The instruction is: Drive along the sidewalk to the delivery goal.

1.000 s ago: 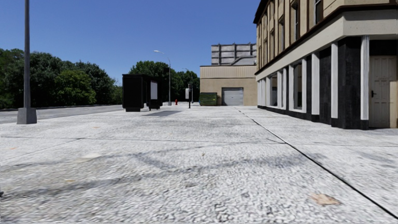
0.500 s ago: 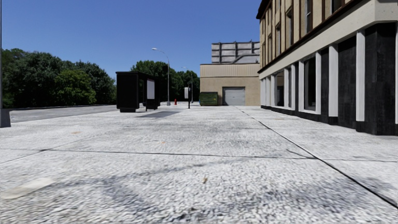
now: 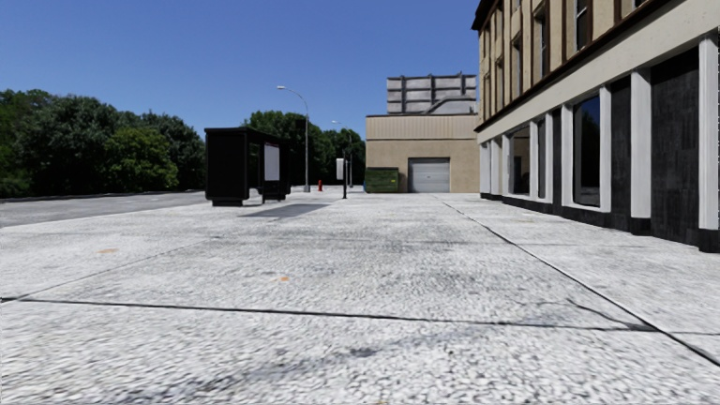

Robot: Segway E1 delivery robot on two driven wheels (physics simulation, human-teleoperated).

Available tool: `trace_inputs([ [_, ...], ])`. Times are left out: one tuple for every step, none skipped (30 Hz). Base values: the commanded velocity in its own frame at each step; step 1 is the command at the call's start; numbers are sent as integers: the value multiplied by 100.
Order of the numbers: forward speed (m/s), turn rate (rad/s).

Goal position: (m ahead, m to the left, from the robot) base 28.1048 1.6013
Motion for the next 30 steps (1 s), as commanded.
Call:
trace_inputs([
  [140, 22],
  [140, 23],
  [140, 26],
  [140, 26],
  [140, 30],
  [140, 35],
  [140, 36],
  [140, 37],
  [140, 37],
  [146, 38],
  [200, 38],
  [200, 38],
  [200, 38],
  [200, 38],
  [200, 38],
  [200, 38],
  [200, 38],
  [200, 38],
  [200, 38],
  [200, 30],
  [200, 30],
  [200, 0],
  [200, 0],
  [200, 0],
  [200, 0],
  [200, 0],
  [200, 0],
  [200, 0],
  [200, 0],
  [200, 0],
])
